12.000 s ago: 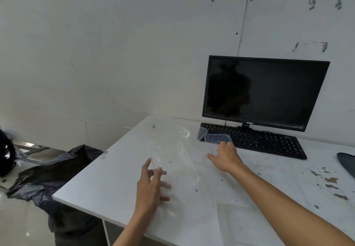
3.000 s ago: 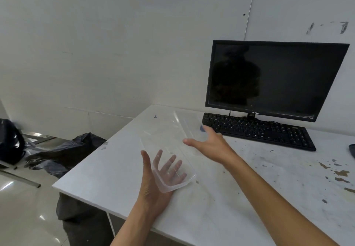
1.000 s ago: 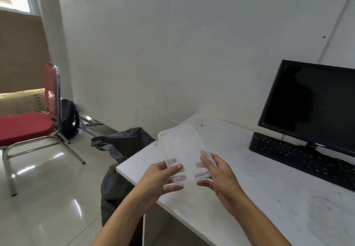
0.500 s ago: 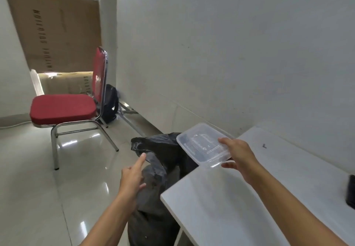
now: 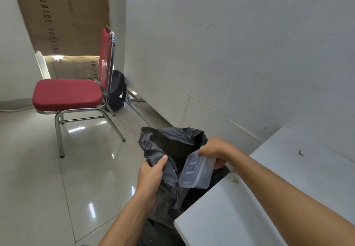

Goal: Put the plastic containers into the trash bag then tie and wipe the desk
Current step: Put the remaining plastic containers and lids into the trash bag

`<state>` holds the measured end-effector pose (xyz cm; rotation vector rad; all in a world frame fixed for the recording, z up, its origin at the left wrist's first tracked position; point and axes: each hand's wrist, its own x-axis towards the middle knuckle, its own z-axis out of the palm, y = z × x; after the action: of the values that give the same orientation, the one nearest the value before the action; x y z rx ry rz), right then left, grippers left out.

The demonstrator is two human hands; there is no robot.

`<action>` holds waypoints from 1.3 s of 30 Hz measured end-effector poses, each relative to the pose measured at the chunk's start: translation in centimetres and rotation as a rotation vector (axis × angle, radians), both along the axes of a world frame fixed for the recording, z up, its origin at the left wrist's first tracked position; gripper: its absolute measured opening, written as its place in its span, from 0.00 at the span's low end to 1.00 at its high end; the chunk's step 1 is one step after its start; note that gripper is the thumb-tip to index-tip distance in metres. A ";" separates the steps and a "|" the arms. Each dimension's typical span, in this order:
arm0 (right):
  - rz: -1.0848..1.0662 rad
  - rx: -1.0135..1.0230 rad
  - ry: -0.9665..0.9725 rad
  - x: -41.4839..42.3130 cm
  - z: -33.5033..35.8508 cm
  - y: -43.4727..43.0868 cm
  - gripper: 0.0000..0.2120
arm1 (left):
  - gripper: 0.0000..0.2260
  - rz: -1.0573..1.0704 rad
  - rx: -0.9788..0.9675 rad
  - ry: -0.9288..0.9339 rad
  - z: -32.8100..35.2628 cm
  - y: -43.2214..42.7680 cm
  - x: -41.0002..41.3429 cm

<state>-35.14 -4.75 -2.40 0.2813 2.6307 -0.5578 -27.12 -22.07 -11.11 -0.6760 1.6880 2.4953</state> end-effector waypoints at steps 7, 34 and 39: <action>0.001 0.004 -0.240 -1.0 -4.7 -3.3 0.19 | 0.08 -0.007 0.020 0.089 2.2 -0.5 0.6; -0.169 -0.383 0.621 19.9 4.7 10.9 0.08 | 0.17 -0.018 -0.367 0.221 10.7 5.3 8.8; -0.287 -0.310 0.654 26.3 4.5 16.1 0.08 | 0.14 -0.176 -0.391 0.319 12.1 10.8 12.0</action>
<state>-8.87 11.35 2.05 0.4410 3.0652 -1.3331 -15.13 -11.23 0.99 -0.1335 2.2657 2.2644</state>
